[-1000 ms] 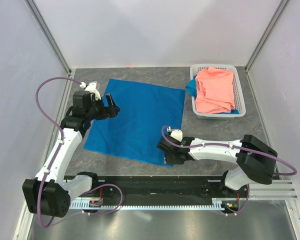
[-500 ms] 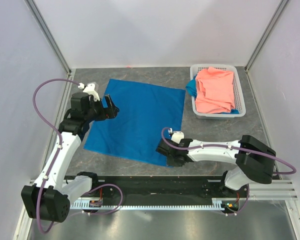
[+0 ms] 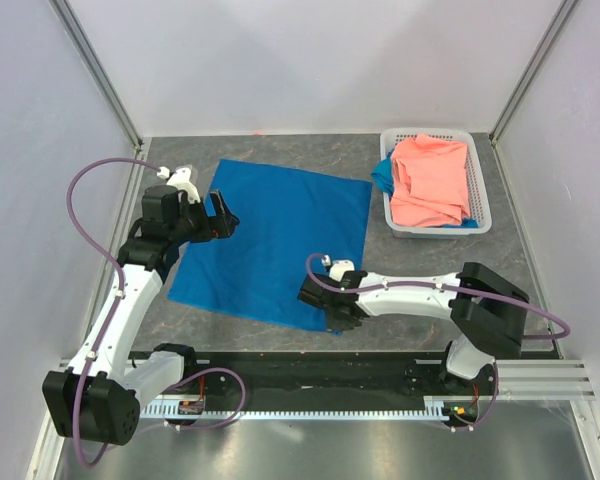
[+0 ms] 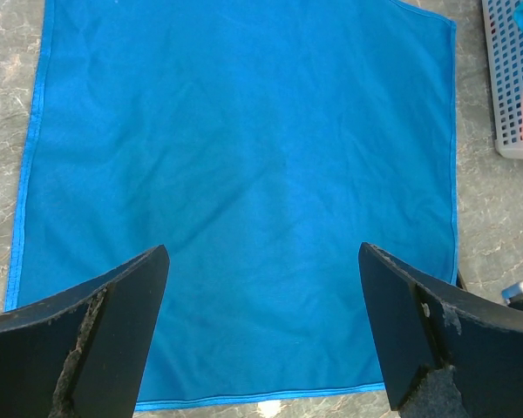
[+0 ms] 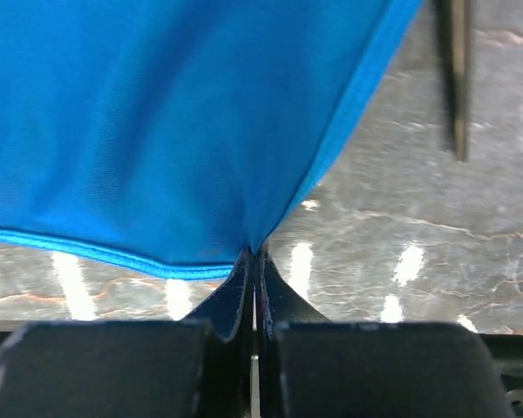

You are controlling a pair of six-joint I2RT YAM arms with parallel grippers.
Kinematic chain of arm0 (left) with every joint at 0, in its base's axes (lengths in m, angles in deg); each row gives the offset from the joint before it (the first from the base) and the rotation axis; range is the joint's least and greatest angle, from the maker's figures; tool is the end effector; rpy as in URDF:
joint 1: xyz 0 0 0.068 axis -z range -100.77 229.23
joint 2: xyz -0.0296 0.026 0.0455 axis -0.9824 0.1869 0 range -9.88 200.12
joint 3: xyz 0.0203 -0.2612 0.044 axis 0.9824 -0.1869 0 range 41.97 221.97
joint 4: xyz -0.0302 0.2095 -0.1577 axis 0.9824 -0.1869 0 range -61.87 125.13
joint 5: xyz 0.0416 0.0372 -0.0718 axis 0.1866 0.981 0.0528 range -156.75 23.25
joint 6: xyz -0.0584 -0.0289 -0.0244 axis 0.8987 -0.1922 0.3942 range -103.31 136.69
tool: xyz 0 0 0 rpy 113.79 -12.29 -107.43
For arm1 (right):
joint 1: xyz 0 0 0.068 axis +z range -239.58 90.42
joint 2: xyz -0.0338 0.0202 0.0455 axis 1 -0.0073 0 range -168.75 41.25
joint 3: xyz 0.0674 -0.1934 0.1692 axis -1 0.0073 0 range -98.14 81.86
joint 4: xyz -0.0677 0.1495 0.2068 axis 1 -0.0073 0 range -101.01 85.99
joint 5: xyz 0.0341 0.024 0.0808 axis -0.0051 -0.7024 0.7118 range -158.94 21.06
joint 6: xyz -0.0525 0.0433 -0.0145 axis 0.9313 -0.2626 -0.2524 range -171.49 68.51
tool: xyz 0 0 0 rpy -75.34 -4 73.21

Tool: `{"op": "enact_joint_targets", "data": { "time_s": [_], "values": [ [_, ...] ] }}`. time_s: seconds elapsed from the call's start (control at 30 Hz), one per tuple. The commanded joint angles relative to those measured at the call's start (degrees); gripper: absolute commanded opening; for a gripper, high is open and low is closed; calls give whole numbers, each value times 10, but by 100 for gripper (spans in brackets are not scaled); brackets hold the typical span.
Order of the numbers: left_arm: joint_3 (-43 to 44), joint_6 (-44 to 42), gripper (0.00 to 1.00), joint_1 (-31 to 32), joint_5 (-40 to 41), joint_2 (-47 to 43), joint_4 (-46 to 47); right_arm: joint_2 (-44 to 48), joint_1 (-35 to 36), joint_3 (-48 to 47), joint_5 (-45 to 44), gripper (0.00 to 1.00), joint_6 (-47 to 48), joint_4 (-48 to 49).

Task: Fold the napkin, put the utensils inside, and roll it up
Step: Fold the napkin

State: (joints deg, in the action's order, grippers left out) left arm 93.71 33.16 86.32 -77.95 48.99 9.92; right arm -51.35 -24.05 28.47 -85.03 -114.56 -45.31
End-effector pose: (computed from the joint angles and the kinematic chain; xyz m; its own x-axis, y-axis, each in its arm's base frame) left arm 0.2467 -0.0416 0.2926 -0.5895 -0.2070 -0.7808 0.1217 0.9328 -0.3392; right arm 0.1314 0.2508 0.1331 -0.9478 -0.0147 -0.3184 -0.0233 0.9995 0.0231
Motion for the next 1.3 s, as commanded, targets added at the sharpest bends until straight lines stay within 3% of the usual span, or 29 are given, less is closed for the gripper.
{"op": "enact_joint_targets", "data": {
  "time_s": [0.0, 0.37, 0.57, 0.63, 0.77, 0.87, 1.0, 1.27],
  "values": [
    [-1, -31, 97, 0, -14, -2, 15, -20, 5, -79, -7, 0, 32, -42],
    [-5, -46, 98, 0, -15, 19, 15, -146, -91, -307, -15, 0, 202, -53],
    [-5, -55, 95, 14, -51, 55, 19, -227, -153, -401, 42, 0, 265, -3],
    [-6, -59, 95, 23, -58, 70, 23, -235, -175, -415, 60, 11, 279, 10],
    [0, -43, 93, 56, -60, 103, 28, -200, -214, -401, 86, 51, 295, 27],
    [3, -21, 92, 92, -62, 139, 56, -138, -256, -354, 106, 60, 304, 51],
    [34, -28, 88, 147, -44, 205, 82, -54, -313, -266, 141, 61, 320, 84],
    [131, -107, 61, 217, 4, 379, 110, 70, -401, -154, 219, 61, 338, 119]
  ]
}}
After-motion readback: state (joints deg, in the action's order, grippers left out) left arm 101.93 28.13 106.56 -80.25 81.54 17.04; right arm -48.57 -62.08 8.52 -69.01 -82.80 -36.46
